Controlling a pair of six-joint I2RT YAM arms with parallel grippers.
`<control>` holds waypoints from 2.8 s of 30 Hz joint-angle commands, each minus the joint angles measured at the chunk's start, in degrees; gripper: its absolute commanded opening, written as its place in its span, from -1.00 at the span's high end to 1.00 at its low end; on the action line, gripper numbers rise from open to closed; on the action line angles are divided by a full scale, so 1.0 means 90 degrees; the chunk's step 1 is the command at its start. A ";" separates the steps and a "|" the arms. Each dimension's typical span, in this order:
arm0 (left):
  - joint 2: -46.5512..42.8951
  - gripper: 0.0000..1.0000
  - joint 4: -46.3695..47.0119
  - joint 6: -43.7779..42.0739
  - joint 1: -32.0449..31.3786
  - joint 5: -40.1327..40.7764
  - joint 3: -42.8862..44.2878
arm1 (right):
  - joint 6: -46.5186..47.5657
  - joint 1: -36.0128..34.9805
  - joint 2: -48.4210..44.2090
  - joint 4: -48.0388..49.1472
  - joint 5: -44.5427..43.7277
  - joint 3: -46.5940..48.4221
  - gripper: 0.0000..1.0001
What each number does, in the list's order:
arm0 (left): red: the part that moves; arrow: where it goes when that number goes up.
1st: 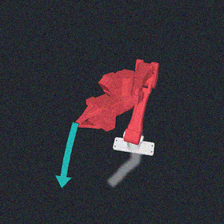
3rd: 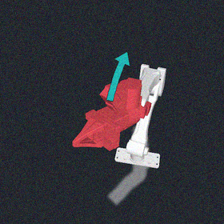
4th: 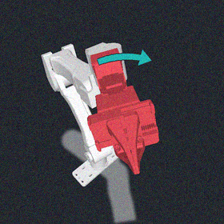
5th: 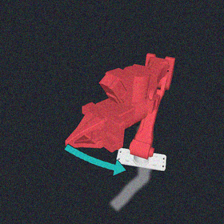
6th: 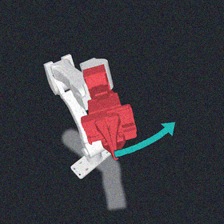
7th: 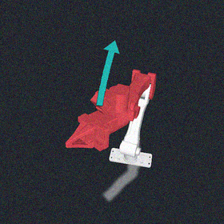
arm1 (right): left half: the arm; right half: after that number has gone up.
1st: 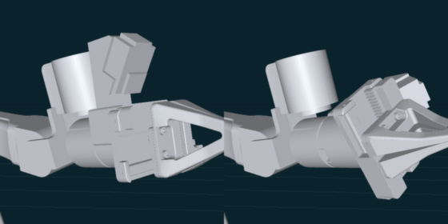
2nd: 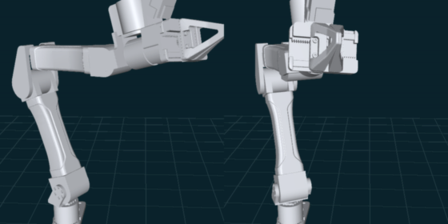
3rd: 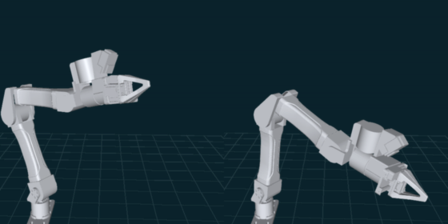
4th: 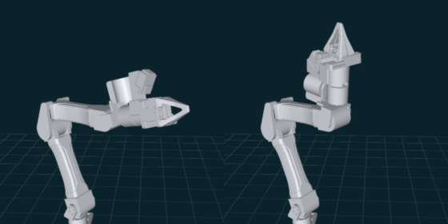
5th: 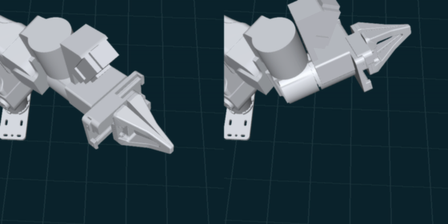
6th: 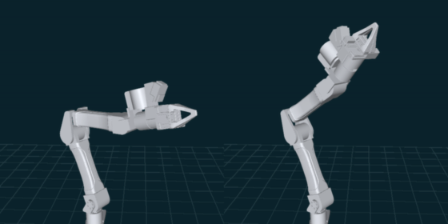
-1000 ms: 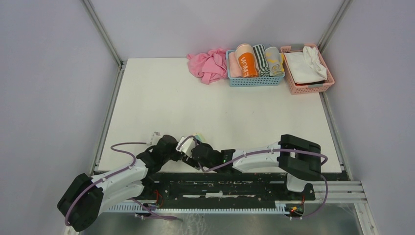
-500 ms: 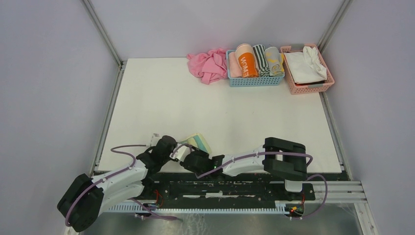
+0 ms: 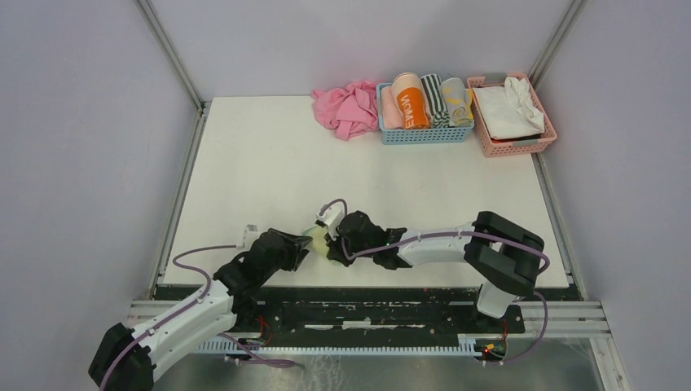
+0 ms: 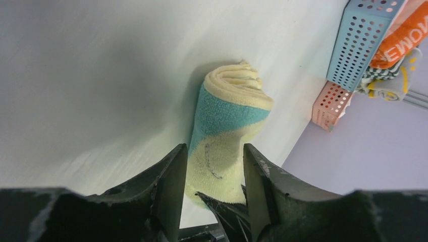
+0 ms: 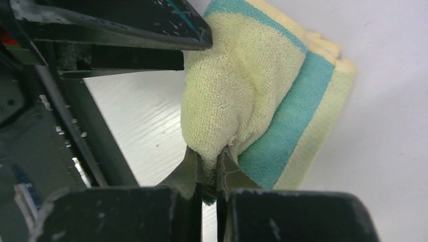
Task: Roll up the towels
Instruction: Roll the towel at the center of the board, then pick up the towel at the center of the board.
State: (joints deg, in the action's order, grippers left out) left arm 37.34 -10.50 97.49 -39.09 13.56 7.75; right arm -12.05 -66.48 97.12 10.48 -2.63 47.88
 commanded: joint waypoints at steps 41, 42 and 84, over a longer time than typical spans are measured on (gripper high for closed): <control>0.2982 -0.57 0.3338 -0.2655 0.0139 -0.1106 0.0769 | -0.4884 0.2698 0.1067 0.3317 0.3554 -0.2379 0.99; 0.3114 -0.55 0.3418 -0.2618 0.0159 -0.1087 0.0747 | -0.4832 0.2667 0.1057 0.3126 0.3560 -0.2314 0.99; 0.3702 0.47 0.2535 -0.1359 0.0068 -0.0575 0.0396 | -0.1274 0.0227 0.0097 -0.3365 -0.0406 0.2032 -0.68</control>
State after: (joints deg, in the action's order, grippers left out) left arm 69.04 19.70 84.42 -37.95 5.93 11.07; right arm -28.25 -62.61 97.62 -19.88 -2.28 61.54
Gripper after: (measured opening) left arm 0.367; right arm 0.835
